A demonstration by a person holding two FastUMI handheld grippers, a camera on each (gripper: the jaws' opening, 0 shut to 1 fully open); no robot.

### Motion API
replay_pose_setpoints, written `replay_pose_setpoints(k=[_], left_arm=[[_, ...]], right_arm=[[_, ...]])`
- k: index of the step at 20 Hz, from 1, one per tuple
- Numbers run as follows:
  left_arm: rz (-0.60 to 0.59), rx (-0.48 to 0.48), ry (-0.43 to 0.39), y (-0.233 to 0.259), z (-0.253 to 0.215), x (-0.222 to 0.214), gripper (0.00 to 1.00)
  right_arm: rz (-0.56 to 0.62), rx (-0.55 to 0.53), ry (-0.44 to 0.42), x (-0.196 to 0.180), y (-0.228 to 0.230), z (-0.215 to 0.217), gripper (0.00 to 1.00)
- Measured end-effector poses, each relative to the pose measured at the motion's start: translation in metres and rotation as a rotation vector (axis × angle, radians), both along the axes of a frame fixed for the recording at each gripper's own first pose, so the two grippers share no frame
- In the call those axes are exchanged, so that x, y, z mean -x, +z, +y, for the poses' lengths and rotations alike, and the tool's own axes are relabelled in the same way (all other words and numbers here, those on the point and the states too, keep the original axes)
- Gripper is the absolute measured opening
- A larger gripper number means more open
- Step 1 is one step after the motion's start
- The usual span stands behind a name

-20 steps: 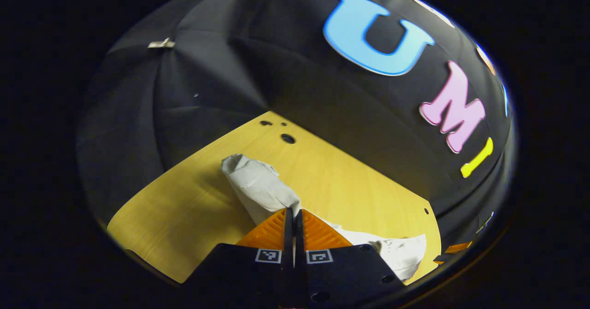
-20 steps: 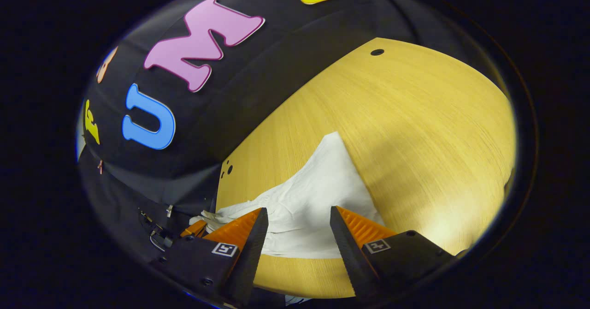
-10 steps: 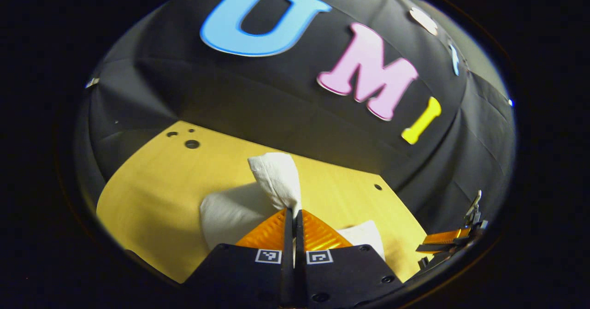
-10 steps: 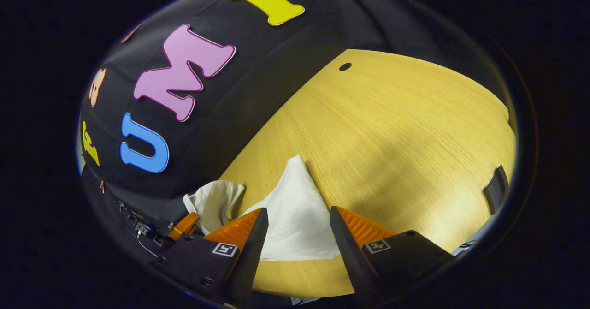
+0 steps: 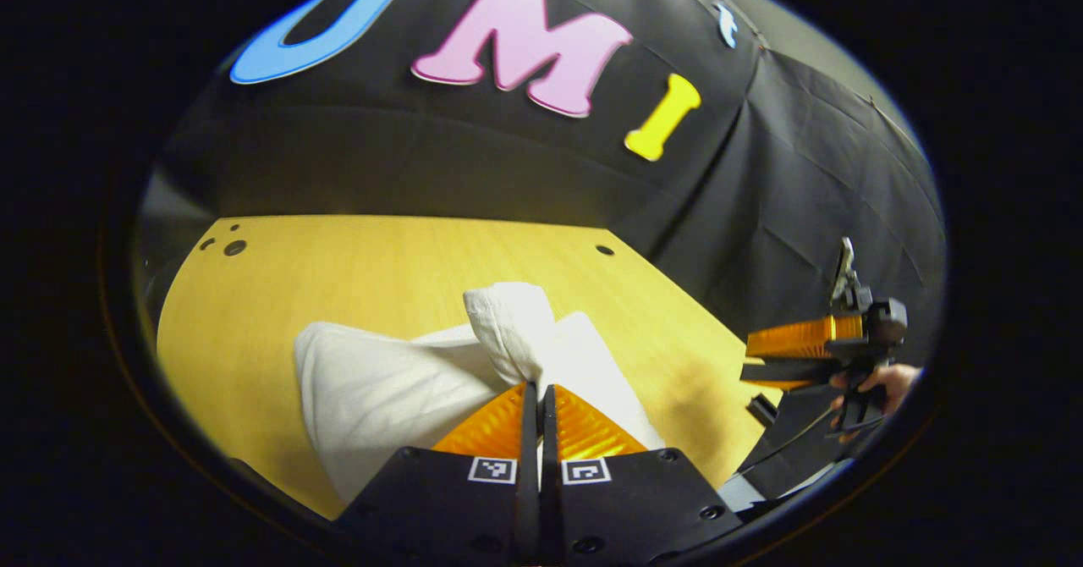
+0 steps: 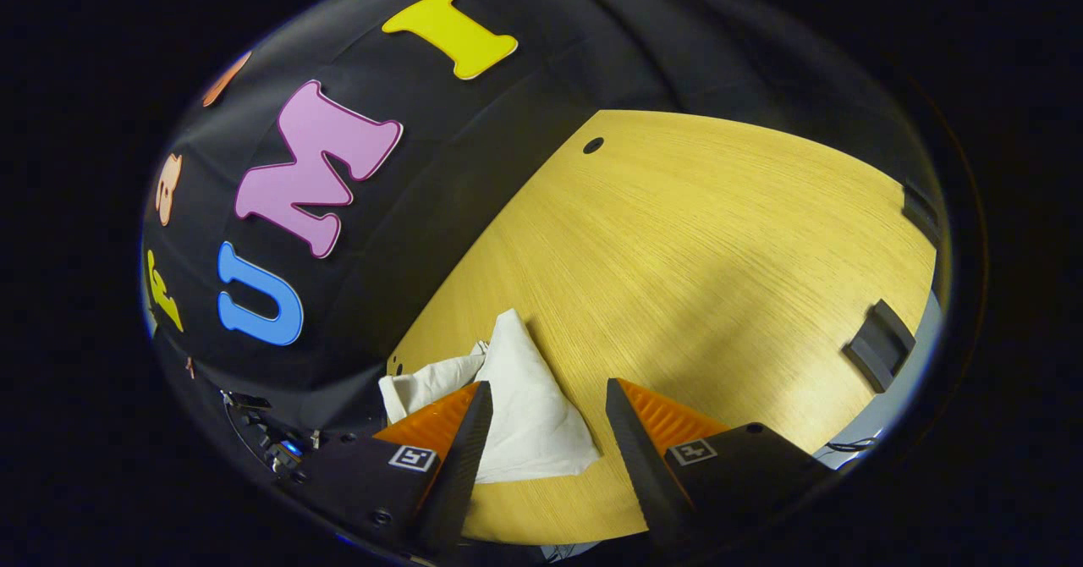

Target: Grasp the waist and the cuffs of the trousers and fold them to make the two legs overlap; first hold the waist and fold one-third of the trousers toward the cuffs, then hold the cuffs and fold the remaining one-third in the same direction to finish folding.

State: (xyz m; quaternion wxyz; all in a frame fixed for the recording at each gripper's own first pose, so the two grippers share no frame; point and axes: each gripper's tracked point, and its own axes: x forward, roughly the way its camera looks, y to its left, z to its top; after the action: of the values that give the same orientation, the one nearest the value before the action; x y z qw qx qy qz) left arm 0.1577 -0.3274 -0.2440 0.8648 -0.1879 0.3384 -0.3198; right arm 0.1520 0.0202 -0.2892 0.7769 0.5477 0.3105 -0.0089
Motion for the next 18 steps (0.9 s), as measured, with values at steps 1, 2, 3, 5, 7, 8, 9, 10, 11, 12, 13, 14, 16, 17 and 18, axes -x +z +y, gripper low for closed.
replay_pose_setpoints(k=[1,2,3,5,7,8,9,10,11,12,13,14,16,17,18], left_arm=[[0.001,-0.014,-0.025,-0.003,-0.01,0.009,0.06],[0.0,-0.022,-0.045,-0.005,-0.016,0.014,0.06],[-0.004,-0.029,-0.063,-0.007,-0.025,0.016,0.05],[-0.017,-0.047,-0.111,-0.011,-0.035,0.026,0.05],[-0.016,-0.075,-0.178,-0.022,-0.041,0.041,0.06],[-0.006,-0.093,-0.207,-0.031,-0.042,0.049,0.05],[0.013,-0.109,-0.229,-0.04,-0.043,0.057,0.06],[0.043,-0.115,-0.255,-0.049,-0.045,0.066,0.06],[0.078,-0.113,-0.274,-0.058,-0.049,0.075,0.07],[0.119,-0.092,-0.294,-0.063,-0.054,0.083,0.1],[0.157,-0.07,-0.309,-0.066,-0.061,0.092,0.32],[0.17,-0.051,-0.312,-0.065,-0.066,0.095,0.53],[0.156,-0.035,-0.295,-0.058,-0.07,0.092,0.96],[0.152,-0.035,-0.289,-0.054,-0.068,0.091,0.97],[0.148,-0.029,-0.275,-0.048,-0.066,0.089,0.97]], right_arm=[[0.004,0.0,-0.004,0.003,-0.001,-0.001,0.83],[0.007,0.0,-0.008,0.005,-0.003,-0.003,0.84],[0.012,0.001,-0.012,0.007,-0.004,-0.004,0.84],[0.021,-0.004,-0.018,0.01,-0.008,-0.005,0.84],[0.027,-0.009,-0.021,0.01,-0.01,-0.007,0.83],[0.029,-0.009,-0.022,0.01,-0.01,-0.006,0.84],[0.029,-0.01,-0.02,0.009,-0.01,-0.007,0.84],[0.03,-0.009,-0.017,0.008,-0.01,-0.006,0.83],[0.027,-0.009,-0.012,0.007,-0.009,-0.005,0.83],[0.026,-0.007,-0.008,0.006,-0.008,-0.005,0.84],[0.027,-0.004,-0.001,0.005,-0.009,-0.004,0.84],[0.028,0.003,0.007,0.005,-0.01,-0.002,0.83],[0.023,0.005,0.027,0.003,-0.008,0.002,0.83],[0.019,0.004,0.038,0.002,-0.006,0.004,0.83],[0.015,0.001,0.048,0.0,-0.005,0.007,0.84]])
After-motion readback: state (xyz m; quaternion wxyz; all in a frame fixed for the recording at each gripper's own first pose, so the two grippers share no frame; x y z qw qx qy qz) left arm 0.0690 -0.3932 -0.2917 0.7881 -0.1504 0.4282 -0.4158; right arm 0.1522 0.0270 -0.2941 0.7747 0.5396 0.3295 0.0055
